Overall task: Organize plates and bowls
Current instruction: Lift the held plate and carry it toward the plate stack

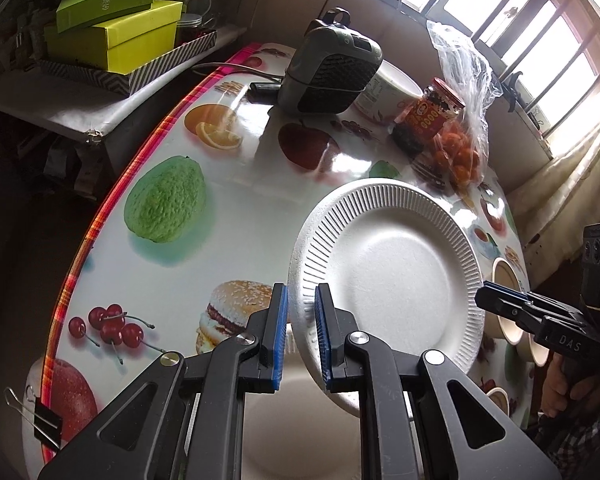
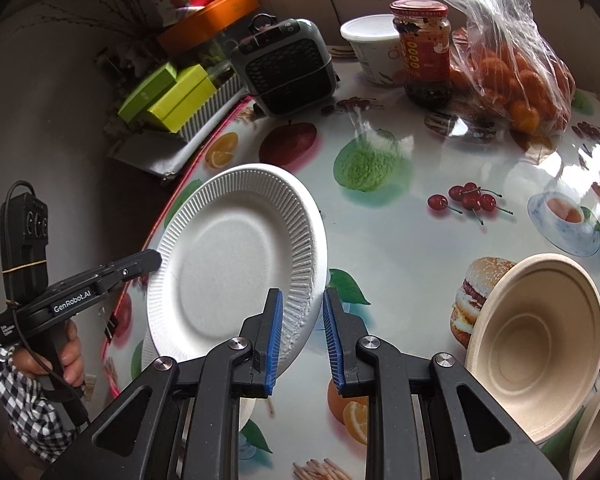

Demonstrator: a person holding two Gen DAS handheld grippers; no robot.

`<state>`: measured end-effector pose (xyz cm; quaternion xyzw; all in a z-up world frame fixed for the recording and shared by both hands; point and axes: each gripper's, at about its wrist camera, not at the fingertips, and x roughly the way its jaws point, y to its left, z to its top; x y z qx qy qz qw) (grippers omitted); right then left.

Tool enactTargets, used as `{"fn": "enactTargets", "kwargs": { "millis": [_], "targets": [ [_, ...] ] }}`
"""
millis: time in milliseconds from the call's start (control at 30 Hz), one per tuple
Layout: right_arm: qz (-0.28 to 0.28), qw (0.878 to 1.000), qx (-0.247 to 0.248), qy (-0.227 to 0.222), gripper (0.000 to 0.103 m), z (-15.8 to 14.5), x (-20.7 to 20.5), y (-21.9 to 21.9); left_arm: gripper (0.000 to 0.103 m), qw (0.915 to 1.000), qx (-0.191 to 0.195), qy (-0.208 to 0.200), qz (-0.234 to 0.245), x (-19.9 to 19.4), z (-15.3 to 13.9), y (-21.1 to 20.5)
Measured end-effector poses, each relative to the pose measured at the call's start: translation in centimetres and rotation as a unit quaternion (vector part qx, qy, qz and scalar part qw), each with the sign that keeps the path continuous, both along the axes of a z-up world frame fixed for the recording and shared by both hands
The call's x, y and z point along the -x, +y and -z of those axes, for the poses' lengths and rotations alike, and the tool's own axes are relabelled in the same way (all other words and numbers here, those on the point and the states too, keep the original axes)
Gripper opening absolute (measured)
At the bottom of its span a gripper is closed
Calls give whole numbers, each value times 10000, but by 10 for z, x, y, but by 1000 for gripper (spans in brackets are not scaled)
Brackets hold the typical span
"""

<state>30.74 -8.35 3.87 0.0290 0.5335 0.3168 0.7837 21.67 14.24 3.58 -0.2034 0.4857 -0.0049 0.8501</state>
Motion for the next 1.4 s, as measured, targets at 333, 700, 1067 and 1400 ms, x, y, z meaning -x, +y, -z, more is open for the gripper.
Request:
{"fn": "enactTargets", "kwargs": {
  "millis": [333, 700, 1067, 1400],
  "targets": [
    [-141, 9999, -57, -5, 20, -2, 22, 9, 14, 9999, -12, -22, -114, 23, 0, 10],
    [-265, 9996, -88, 6, 20, -1, 41, 15, 14, 9998, -14, -13, -175, 47, 5, 15],
    [-397, 9992, -6, 103, 20, 11, 54, 25, 14, 9997, 8, 11, -260, 69, 13, 22],
    [-494, 9985, 107, 220, 20, 25, 69, 33, 14, 9994, 18, 122, -310, 85, 26, 26]
  ]
}}
